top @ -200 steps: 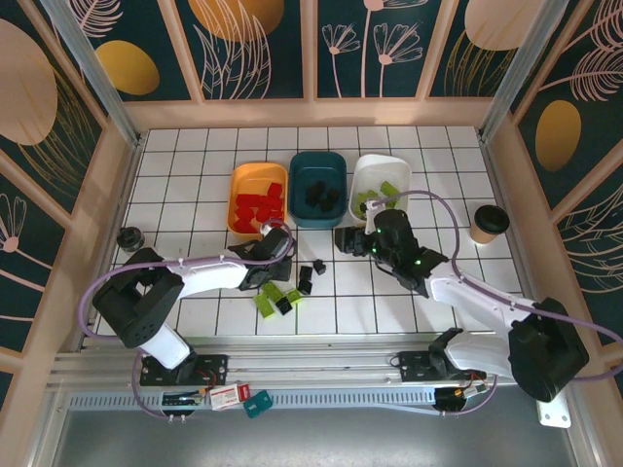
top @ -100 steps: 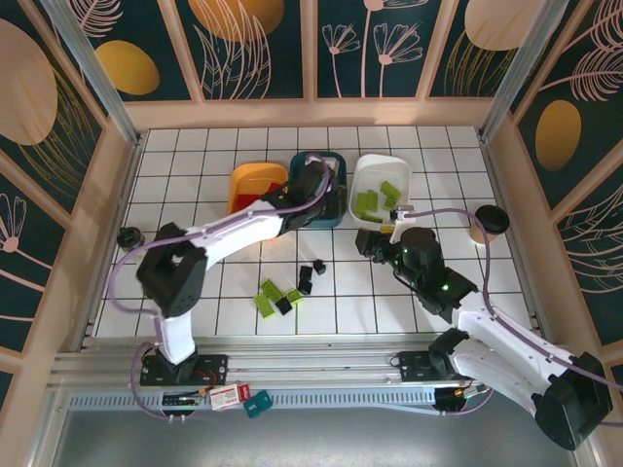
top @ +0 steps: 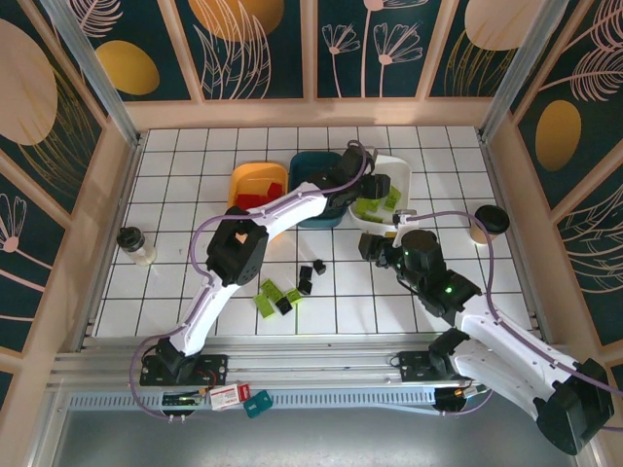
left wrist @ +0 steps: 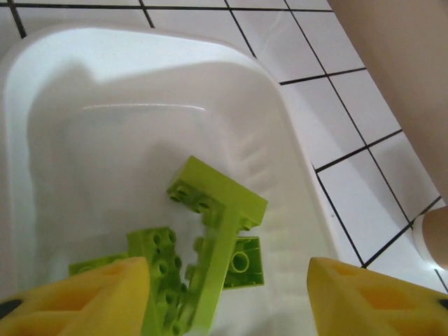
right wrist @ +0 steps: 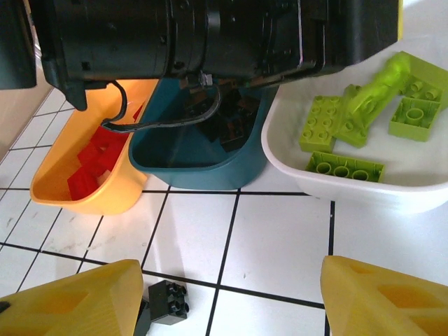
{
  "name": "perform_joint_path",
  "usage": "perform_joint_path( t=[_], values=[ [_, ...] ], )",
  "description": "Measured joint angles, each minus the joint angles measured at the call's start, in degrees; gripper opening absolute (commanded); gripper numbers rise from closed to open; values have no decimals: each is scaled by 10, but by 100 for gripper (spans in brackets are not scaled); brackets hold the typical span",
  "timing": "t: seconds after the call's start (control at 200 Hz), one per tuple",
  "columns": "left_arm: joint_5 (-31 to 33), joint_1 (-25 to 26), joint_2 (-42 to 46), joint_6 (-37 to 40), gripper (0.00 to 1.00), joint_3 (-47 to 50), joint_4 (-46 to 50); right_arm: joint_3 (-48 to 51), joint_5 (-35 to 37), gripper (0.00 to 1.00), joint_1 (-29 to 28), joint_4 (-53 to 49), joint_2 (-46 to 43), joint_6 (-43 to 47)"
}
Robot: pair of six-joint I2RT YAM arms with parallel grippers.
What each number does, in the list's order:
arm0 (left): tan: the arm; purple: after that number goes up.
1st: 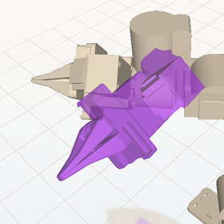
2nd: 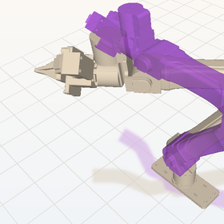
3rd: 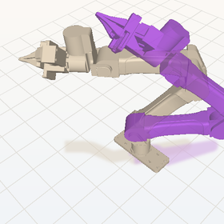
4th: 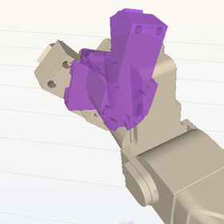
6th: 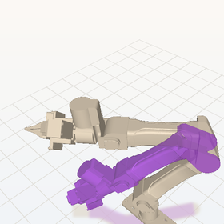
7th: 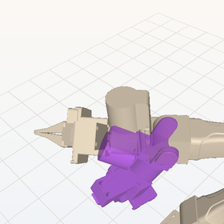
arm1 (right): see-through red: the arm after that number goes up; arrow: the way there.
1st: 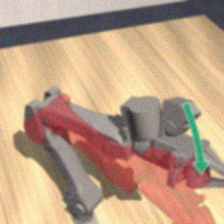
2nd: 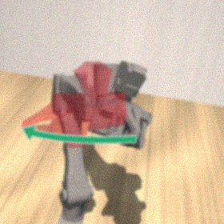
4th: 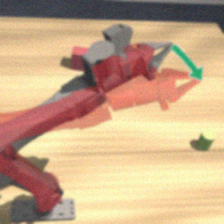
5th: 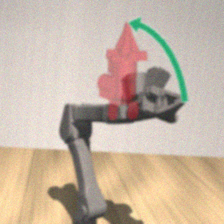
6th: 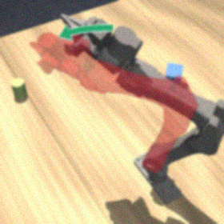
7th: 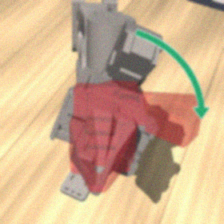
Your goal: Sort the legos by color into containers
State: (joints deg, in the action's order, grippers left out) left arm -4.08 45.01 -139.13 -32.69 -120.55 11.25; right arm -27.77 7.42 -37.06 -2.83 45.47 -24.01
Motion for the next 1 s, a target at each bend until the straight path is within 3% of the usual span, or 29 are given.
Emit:
perform_joint_path(
  t=[0.15,0.33,0.651,0.836,1.001],
  values=[
    [1,0,17,2,80,3,1,2,-16,69,0,-1,10,-4],
    [14,-1,176,4,98,187,-34,-1,-45,69,-4,5,75,-2],
    [85,-1,567,-13,99,601,-127,-55,-72,67,-79,52,258,19],
    [139,-1,706,-38,99,782,-106,-89,-101,62,-107,89,351,31],
    [164,-1,770,-62,99,843,-83,-105,-121,59,-108,110,409,35]
  ],
)
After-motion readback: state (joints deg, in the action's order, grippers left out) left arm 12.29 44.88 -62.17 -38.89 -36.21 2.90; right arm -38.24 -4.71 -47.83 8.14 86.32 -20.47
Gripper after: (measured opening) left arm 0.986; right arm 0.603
